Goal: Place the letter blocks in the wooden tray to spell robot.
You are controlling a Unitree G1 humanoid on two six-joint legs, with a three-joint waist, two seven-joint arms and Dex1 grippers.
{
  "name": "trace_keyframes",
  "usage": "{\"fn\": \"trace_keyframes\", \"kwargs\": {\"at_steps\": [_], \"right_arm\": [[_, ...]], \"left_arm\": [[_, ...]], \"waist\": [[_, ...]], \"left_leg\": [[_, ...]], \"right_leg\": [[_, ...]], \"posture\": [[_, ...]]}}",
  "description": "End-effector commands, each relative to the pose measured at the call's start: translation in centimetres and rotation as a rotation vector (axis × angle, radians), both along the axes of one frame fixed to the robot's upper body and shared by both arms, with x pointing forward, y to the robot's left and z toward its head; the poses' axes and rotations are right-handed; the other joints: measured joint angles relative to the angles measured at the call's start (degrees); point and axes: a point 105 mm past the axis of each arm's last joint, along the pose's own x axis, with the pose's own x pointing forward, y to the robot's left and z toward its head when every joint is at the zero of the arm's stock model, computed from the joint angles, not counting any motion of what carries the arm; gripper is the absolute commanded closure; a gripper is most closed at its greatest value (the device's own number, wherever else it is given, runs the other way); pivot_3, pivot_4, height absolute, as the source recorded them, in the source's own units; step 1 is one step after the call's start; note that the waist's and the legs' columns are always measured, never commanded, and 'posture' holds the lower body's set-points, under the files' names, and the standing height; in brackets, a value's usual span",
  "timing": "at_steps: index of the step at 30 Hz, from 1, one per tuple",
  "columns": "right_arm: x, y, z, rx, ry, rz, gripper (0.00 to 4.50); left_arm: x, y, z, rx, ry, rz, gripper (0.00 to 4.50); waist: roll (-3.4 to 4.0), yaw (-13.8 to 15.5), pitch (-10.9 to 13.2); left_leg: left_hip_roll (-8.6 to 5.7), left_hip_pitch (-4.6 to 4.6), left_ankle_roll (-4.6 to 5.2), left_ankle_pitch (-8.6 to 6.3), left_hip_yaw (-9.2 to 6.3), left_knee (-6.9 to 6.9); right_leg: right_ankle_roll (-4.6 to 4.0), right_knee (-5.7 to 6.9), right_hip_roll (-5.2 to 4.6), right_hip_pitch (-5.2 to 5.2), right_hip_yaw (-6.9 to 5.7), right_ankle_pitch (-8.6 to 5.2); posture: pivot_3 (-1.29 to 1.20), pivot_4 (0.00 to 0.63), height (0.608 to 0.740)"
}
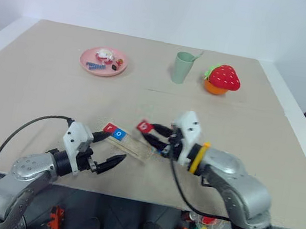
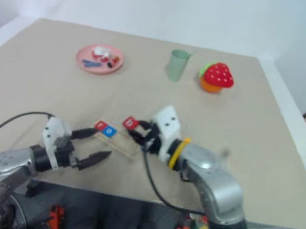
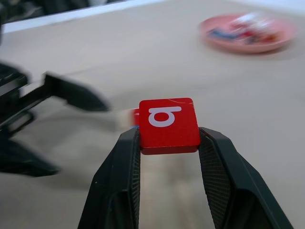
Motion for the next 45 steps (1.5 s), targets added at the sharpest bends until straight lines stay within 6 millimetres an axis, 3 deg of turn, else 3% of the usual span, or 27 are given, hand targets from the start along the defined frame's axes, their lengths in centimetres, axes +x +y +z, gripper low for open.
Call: {"fn": "trace_keyframes", "kwargs": {"at_steps": [1,7,25,45], "right_arm": [[1.0,1.1,-0.8,-0.06,-0.001,0.005,3.32],[2.3,1.5,-1.8,-0.124,0.022,0.013,3.32],[2.2,2.5,-3.8,-0.177,0.067,0.081,3.32],[3.7,2.2,-3.9,-0.188,0.054,0.051,3.32]], "left_arm": [[0.0,0.7,0.6,0.004,-0.024,0.009,0.0],[0.4,1.4,0.7,0.001,-0.017,0.038,0.0],[0.0,0.5,1.0,-0.023,-0.015,0.053,0.0],[0.0,-0.1,1.1,-0.024,-0.019,0.035,0.0]], "waist": [[0.0,-0.05,0.0],[-0.01,-0.04,0.0],[-0.01,-0.07,0.0],[-0.01,-0.07,0.0]], "left_leg": [[0.0,-0.06,-0.01,0.0,-0.07,0.0],[-0.11,-0.18,-0.03,-0.01,-0.14,0.0],[-0.03,-0.2,-0.13,0.05,-0.27,0.0],[-0.04,-0.21,-0.15,0.06,-0.26,0.01]], "right_leg": [[0.0,0.0,-0.06,-0.04,-0.01,0.0],[-0.22,-0.06,-0.22,-0.07,-0.1,0.15],[-0.31,-0.04,0.01,-0.07,-0.36,0.18],[-0.4,-0.03,0.01,-0.07,-0.37,0.23]], "posture": [[0.0,0.15,0.74],[0.0,0.15,0.74],[0.0,0.15,0.74],[0.0,0.15,0.74]]}}
